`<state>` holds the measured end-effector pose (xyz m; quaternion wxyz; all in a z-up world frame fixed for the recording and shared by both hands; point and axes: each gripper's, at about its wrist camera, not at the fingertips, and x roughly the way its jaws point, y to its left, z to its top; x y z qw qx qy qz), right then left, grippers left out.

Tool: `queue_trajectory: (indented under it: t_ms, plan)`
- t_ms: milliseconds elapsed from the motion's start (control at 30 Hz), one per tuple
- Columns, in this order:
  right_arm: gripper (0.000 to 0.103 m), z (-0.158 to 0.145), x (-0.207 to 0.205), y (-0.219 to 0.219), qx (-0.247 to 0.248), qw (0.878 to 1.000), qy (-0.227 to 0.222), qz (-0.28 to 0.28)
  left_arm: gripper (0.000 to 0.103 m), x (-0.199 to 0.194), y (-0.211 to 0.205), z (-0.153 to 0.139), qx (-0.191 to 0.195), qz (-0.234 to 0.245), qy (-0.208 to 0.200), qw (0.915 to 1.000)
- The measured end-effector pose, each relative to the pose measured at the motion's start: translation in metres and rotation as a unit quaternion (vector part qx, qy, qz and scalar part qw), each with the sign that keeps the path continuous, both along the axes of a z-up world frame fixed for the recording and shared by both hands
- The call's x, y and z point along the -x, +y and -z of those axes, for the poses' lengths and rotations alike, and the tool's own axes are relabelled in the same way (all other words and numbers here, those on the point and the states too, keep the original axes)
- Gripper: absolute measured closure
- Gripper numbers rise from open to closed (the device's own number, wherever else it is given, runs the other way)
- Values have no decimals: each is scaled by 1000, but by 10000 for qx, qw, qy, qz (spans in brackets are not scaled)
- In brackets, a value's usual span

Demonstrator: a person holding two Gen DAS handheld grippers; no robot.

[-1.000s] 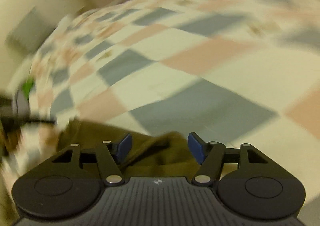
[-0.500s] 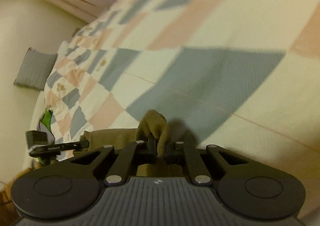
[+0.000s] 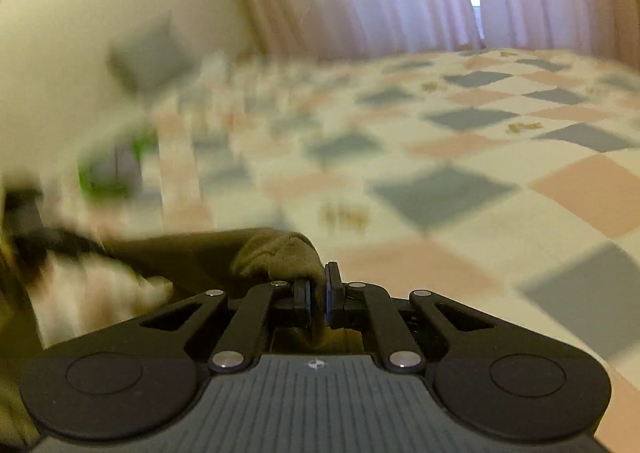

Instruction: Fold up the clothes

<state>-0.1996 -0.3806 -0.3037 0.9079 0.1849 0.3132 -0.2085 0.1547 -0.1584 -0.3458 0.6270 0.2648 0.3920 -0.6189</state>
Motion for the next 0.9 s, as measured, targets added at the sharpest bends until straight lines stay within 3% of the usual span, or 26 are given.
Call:
queue_trajectory:
  t_ms: [100,167,200,233,333,467,567,667,733,800,900]
  plan:
    - [80,32,0,69,636,9861,1510,-285,92,31,32,31,-668,309,-472,9962]
    - [78,57,-3,110,1143,9615,2441,-533,89,51,49,42,-826,755,-1051,9881]
    - [71,63,-5,125,1422,9512,2680,-555,89,63,56,43,-785,1020,-1439,9812]
    - [65,66,-8,139,1680,9429,2817,-590,89,75,63,40,-644,1338,-1829,9719]
    - [48,69,-18,174,2562,9151,3023,-747,70,105,83,37,-183,2149,-2882,9330]
    - [44,74,-20,202,3098,8853,3240,-1242,68,129,100,52,56,2783,-3850,8799]
    - [41,86,-14,220,3621,8523,3326,-1783,64,143,108,64,217,3099,-4341,8456]
    - [40,91,-12,219,3832,8400,3256,-2038,63,151,103,73,278,3088,-4563,8341]
    - [40,92,-10,212,3817,8425,3153,-2125,63,153,96,80,229,3068,-4589,8335]
    - [40,93,-4,207,3865,8372,3104,-2310,67,155,91,86,188,3110,-4659,8281]
    - [44,106,1,200,4307,7996,3134,-2774,81,156,83,92,157,3125,-4735,8233]
